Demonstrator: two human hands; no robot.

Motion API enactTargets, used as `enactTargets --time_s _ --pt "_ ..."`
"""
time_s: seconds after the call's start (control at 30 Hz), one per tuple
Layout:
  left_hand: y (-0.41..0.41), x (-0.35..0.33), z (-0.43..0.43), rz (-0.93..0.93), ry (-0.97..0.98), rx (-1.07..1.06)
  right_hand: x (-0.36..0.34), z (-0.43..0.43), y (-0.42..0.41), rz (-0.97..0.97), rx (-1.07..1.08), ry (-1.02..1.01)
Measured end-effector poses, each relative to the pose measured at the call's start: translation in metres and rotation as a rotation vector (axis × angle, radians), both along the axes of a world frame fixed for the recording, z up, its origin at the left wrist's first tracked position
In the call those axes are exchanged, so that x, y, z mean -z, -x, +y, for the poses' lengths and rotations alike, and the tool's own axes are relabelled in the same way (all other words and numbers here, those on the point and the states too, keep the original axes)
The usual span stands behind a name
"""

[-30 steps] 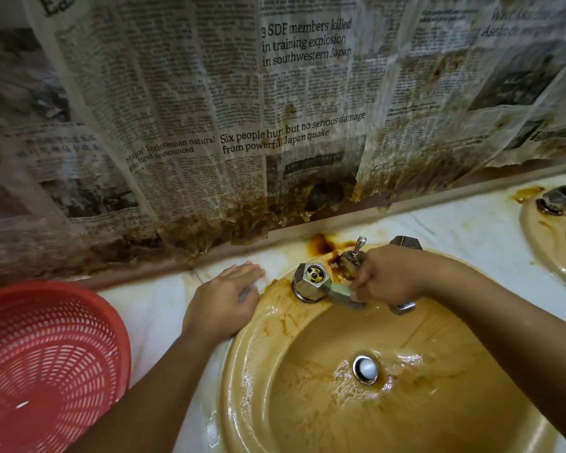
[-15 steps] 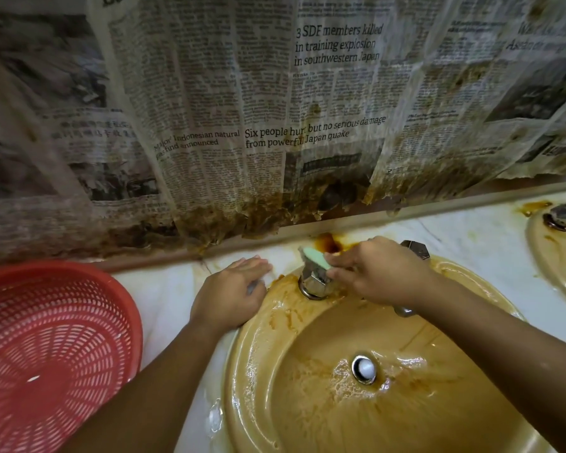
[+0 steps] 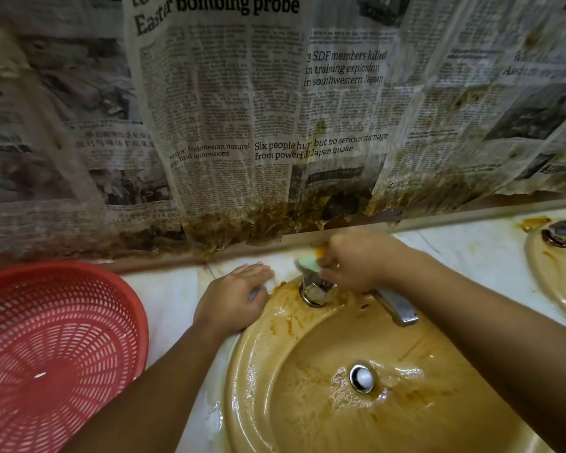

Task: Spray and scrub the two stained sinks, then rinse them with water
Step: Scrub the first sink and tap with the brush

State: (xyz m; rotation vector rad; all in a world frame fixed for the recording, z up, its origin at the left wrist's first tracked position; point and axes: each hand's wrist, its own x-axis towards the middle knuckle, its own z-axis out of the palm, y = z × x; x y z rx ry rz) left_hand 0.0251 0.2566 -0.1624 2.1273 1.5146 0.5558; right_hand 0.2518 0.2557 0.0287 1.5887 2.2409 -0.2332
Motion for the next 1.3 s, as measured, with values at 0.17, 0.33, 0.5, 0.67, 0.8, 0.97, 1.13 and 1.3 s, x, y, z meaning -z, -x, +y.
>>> enactTargets --time_s 0.17,0.33,0.5,0.67,0.8,0.97,1.13,1.3 --pt "0.002 0.001 0.0 0.0 -0.007 0.006 0.012 0.005 0.043 -0.219 -0.127 0.228" --pt "0.001 0.004 0.002 -0.001 -0.007 0.007 0.026 -0.042 0.031 -0.111 -0.061 -0.101" --pt "0.0 0.003 0.001 0.002 0.003 -0.001 0.048 -0.085 0.017 -0.07 0.065 -0.2" --pt "0.0 0.002 0.0 0.013 0.006 -0.012 0.068 -0.093 0.005 -0.037 0.089 -0.283" --pt "0.0 0.003 0.0 0.019 0.0 -0.006 0.081 -0.106 0.002 -0.009 0.066 -0.266" --pt "0.0 0.005 0.001 0.004 0.009 -0.016 0.074 -0.101 -0.023 0.381 0.395 -0.42" --pt "0.001 0.004 0.001 0.004 0.008 -0.022 0.068 -0.086 -0.039 0.769 0.71 -0.191" --pt "0.0 0.001 0.0 0.004 0.01 -0.033 0.077 -0.093 -0.033 0.697 0.724 -0.257"
